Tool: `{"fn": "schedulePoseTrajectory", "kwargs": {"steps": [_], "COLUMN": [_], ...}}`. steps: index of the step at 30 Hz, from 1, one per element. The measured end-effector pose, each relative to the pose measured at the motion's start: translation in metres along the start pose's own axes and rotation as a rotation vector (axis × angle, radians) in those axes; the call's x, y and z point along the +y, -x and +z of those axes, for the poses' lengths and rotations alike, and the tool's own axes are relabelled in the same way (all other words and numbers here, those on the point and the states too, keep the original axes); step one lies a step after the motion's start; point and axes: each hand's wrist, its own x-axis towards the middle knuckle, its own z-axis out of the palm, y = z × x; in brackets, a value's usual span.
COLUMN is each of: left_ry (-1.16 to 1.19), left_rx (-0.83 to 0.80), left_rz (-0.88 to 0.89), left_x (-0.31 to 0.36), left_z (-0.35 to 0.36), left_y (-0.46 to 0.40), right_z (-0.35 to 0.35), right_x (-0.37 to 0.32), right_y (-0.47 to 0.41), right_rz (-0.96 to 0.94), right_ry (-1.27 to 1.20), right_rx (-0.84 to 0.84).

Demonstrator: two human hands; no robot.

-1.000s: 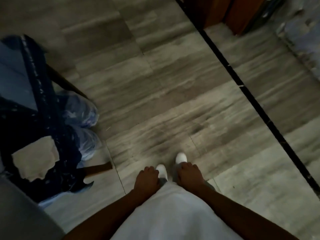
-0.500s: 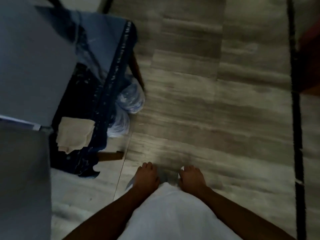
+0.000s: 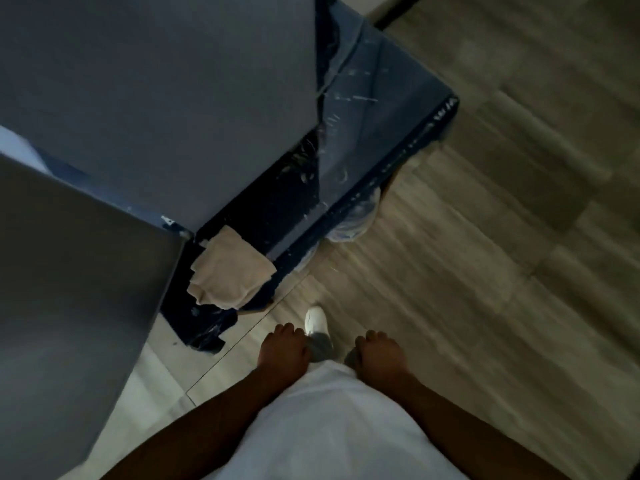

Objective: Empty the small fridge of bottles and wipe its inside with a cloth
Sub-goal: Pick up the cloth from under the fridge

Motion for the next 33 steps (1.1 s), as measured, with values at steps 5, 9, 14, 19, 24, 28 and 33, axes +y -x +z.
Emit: {"fn": "schedulePoseTrajectory", "kwargs": {"steps": [5, 9, 14, 19, 24, 28, 33], "left_ry": [0.095, 0.216, 0.405, 0.412, 0.503, 0.443, 0.417], "left_rx": [-0.027, -0.052, -0.009, -0.061, 0.279, 0.659, 0.617], "left_rz": [-0.109, -0.267, -0.477, -0.512, -0.581, -0.628, -0.633], "left_x": [-0.008, -0.004, 0.017, 0.033, 0.006, -0.046, -0.091], "left_z": [-0.014, -0.014, -0.017, -0.017, -0.044, -0.079, -0.113], "left_y": [-0.015, -0.019, -0.021, -0.014, 0.019, 0.018, -0.013], "right_z": [-0.053, -0.081, -0.106, -0.121, -0.166, -0.204, -0.204], "right_x": [-0.005, -0.012, -0.004, -0.011, -0.051, -0.112, -0.179], "right_y": [-0.050, -0.082, -0.112, -0.125, -0.119, -0.125, -0.163], "right_rz": [-0.145, -0.265, -0.341, -0.339, -0.582, -0.815, -0.830], "right_ry": [0.090, 0.175, 0.384, 0.459, 0.446, 0.272, 0.464], "right_rx": [0.001, -0.053, -0.195, -0.290, -0.120, 0.273, 0.320]}}
